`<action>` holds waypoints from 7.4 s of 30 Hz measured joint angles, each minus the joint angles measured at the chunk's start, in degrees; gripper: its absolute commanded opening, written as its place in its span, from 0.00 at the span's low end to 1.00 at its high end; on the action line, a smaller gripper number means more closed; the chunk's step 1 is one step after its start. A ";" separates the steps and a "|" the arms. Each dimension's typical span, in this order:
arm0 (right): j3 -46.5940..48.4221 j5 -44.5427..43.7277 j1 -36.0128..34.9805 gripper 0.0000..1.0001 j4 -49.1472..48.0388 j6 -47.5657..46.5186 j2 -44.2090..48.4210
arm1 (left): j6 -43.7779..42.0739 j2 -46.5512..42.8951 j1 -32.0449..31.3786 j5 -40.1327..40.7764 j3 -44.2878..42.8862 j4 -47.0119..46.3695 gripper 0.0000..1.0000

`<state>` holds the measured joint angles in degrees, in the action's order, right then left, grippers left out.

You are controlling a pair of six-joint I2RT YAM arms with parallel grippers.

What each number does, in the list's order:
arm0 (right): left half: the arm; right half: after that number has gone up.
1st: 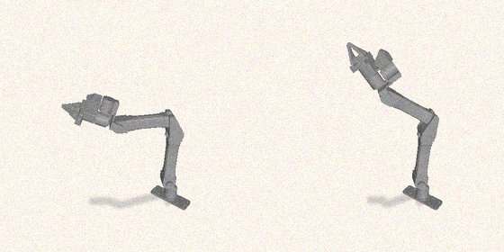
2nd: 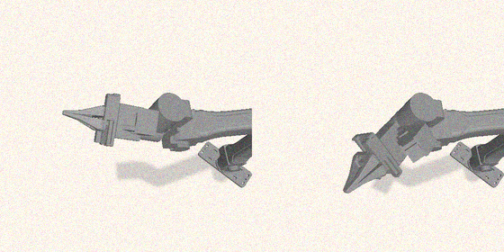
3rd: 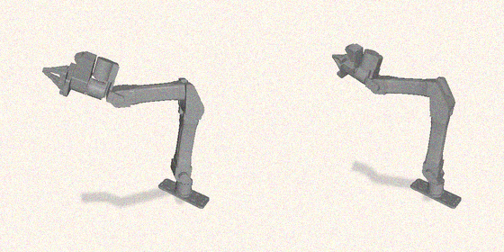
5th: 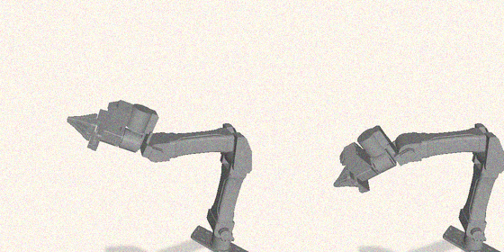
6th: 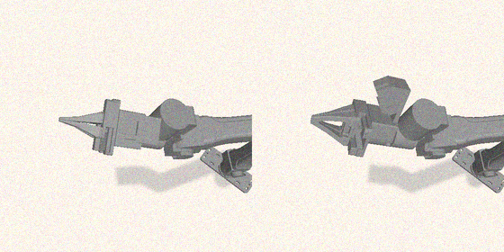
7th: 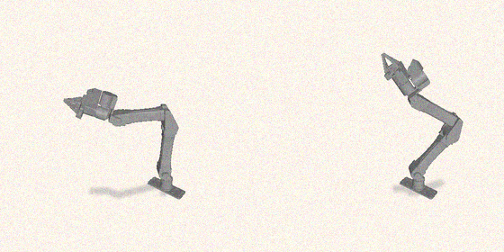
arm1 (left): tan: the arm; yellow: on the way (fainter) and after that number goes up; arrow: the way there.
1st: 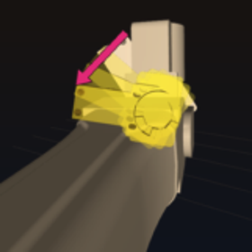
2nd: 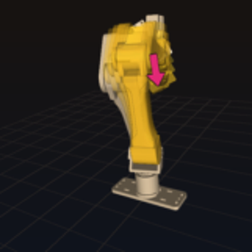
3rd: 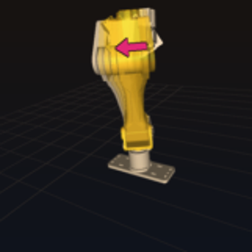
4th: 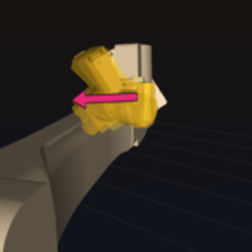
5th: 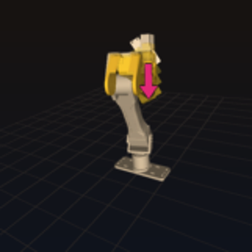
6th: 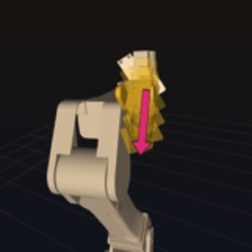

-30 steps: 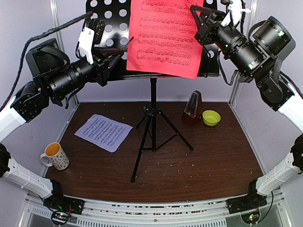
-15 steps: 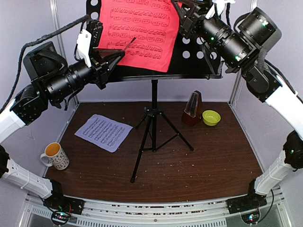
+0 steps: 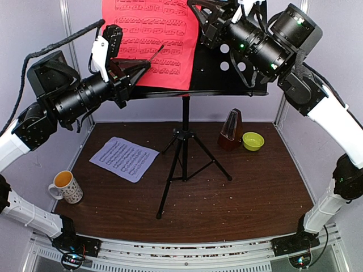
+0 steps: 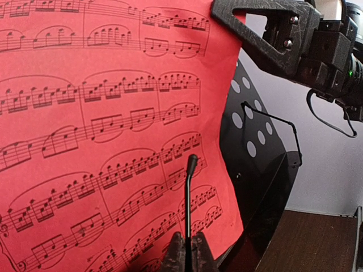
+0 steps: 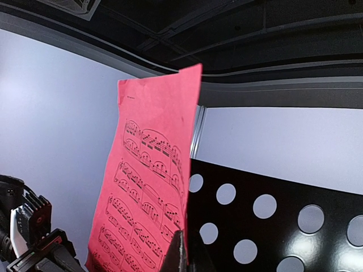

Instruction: Set up the instrument practice props

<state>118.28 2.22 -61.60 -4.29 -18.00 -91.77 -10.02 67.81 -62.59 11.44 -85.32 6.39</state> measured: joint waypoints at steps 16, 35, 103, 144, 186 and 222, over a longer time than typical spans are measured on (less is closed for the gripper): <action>1.49 2.45 0.55 0.03 4.85 -2.69 -1.11 | -0.96 -0.11 0.02 -0.11 0.33 -0.35 0.00; 1.49 2.34 0.63 0.29 4.70 -2.58 -2.86 | -1.20 -0.11 0.52 -0.07 0.48 -0.46 0.00; -17.09 -7.10 0.68 0.40 5.38 16.96 8.26 | 14.82 -6.80 13.03 8.39 -10.47 18.62 0.57; -10.73 -9.92 0.68 0.26 10.71 24.48 1.31 | 17.05 0.11 21.03 -6.49 -11.10 17.31 0.52; -19.10 -12.44 0.63 0.24 7.91 23.28 6.69 | 16.76 -3.08 21.03 -7.56 -9.66 17.92 0.87; -38.45 -11.63 1.88 1.00 10.82 21.31 33.68 | 40.22 -2.84 52.65 -20.13 36.20 14.05 0.82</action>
<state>79.83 -9.41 -59.72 6.52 3.31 -58.08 30.20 64.97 -9.93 -8.69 -49.12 20.45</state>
